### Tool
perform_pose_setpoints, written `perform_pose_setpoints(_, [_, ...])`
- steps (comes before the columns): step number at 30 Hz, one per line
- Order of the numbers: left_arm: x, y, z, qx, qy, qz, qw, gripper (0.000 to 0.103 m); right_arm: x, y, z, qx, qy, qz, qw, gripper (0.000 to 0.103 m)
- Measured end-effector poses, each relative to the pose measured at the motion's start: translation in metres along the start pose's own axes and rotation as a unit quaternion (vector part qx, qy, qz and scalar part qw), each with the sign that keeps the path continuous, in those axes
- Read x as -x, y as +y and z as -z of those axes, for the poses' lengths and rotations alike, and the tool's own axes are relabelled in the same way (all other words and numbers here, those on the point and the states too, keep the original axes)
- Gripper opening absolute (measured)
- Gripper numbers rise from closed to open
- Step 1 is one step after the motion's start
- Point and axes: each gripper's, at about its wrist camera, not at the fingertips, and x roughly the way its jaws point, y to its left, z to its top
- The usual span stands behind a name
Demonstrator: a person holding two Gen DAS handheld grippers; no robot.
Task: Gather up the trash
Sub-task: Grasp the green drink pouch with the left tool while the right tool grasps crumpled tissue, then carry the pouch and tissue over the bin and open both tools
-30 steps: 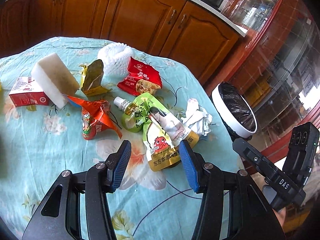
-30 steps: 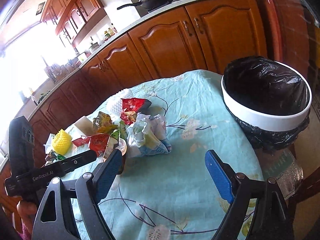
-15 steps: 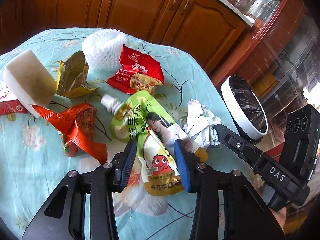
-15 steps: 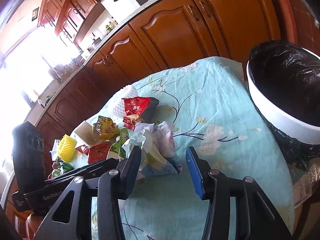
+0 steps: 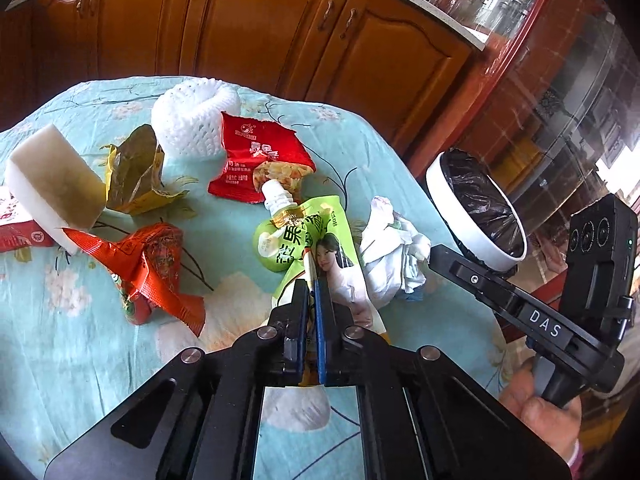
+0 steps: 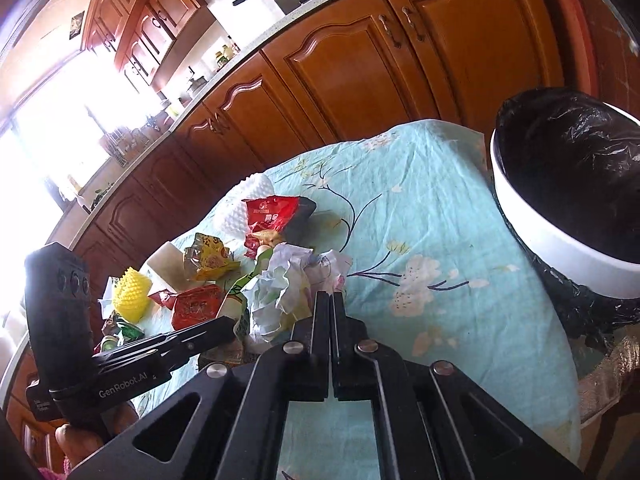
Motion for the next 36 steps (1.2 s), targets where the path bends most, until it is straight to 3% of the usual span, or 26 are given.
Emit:
perform_pose_setpoints(1, [0.002, 0.000, 0.000, -0.001, -0.003, -0.002, 1.0000, 0.003, 0.000, 0.000, -0.001, -0.005, 0.003, -0.006, 1.000, 0.007])
perform_pose_setpoints(3, [0.008, 0.000, 0.001, -0.006, -0.010, -0.006, 0.9999, 0.003, 0.000, 0.000, -0.003, -0.013, 0.004, -0.012, 1.000, 0.010])
perform_pose_setpoints(5, [0.014, 0.000, 0.002, -0.011, -0.018, -0.011, 0.9997, 0.003, 0.000, 0.002, -0.005, -0.012, 0.002, -0.013, 1.000, 0.025])
perform_pose_setpoints(6, [0.016, 0.000, 0.002, -0.012, -0.021, -0.013, 0.9996, 0.003, 0.000, 0.004, -0.005, -0.010, -0.001, -0.010, 1.000, 0.042])
perform_pose_setpoints(8, [0.020, 0.001, 0.003, -0.013, -0.025, -0.016, 0.9995, 0.003, -0.004, 0.008, -0.006, -0.004, -0.002, -0.011, 1.000, 0.060])
perform_pose_setpoints(12, [0.024, 0.007, 0.003, -0.006, -0.029, -0.020, 0.9993, 0.003, -0.018, 0.014, -0.005, -0.003, 0.017, -0.021, 1.000, 0.060])
perform_pose_setpoints(15, [0.028, 0.010, 0.003, -0.005, -0.035, -0.023, 0.9991, 0.003, -0.030, 0.016, -0.004, 0.000, 0.030, -0.022, 0.999, 0.067])
perform_pose_setpoints(17, [0.030, 0.011, 0.003, -0.006, -0.037, -0.025, 0.9990, 0.003, -0.037, 0.015, -0.002, -0.001, 0.036, -0.023, 0.999, 0.065])
perform_pose_setpoints(18, [0.031, 0.012, 0.003, -0.006, -0.038, -0.025, 0.9989, 0.003, -0.039, 0.015, -0.002, -0.001, 0.039, -0.027, 0.999, 0.055])
perform_pose_setpoints(19, [0.031, 0.012, 0.003, -0.006, -0.039, -0.026, 0.9989, 0.003, -0.041, 0.015, -0.001, 0.001, 0.041, -0.028, 0.999, 0.035])
perform_pose_setpoints(22, [0.032, 0.012, 0.004, -0.005, -0.039, -0.026, 0.9989, 0.003, -0.037, 0.018, 0.000, 0.011, 0.030, -0.021, 0.999, 0.018])
perform_pose_setpoints(36, [0.026, -0.039, -0.004, -0.052, -0.044, 0.002, 0.9977, 0.003, 0.031, -0.001, -0.003, 0.023, -0.032, 0.026, 0.999, 0.018])
